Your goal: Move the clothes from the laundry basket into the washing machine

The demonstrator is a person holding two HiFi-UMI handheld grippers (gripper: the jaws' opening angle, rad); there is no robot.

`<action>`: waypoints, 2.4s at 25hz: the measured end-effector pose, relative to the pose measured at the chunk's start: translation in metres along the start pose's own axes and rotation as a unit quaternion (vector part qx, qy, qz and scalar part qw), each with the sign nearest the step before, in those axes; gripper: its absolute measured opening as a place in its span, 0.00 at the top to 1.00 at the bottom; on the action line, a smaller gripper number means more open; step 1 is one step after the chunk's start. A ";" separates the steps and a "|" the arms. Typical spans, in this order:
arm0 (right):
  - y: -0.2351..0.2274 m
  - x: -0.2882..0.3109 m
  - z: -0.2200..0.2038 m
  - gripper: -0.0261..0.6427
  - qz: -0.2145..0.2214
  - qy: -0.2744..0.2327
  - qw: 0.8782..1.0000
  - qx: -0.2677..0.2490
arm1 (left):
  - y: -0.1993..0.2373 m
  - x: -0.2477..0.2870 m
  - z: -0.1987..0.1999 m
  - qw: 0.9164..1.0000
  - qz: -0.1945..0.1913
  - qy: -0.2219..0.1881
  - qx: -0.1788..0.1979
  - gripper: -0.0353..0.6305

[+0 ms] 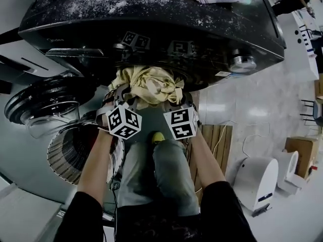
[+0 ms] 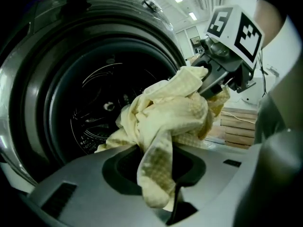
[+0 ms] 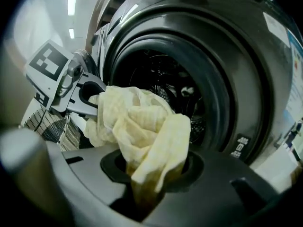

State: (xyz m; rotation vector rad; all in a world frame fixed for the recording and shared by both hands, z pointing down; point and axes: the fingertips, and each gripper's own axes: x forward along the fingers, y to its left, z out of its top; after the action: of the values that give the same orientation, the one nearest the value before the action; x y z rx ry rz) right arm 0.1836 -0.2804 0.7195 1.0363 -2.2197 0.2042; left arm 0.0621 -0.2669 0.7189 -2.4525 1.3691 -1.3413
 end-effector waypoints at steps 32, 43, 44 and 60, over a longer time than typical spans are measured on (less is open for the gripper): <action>-0.055 0.128 0.051 0.72 -0.092 -0.142 0.979 0.117 | 0.098 0.112 -0.005 0.957 0.062 -0.152 -0.238 0.72; -0.075 0.161 0.056 0.62 -0.092 -0.150 0.969 0.175 | 0.116 0.145 -0.013 0.931 0.029 -0.148 -0.333 0.61; -0.076 0.162 0.055 0.59 -0.093 -0.152 0.968 0.178 | 0.117 0.145 -0.012 0.928 0.029 -0.153 -0.338 0.59; -0.069 0.139 0.060 0.65 -0.065 -0.189 0.955 0.219 | 0.117 0.122 -0.011 0.933 0.056 -0.158 -0.318 0.64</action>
State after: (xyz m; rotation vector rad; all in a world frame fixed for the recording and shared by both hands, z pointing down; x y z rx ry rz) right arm 0.1399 -0.4373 0.7521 1.5667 -2.4939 0.4909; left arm 0.0043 -0.4212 0.7599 -2.7135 2.0417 -0.4757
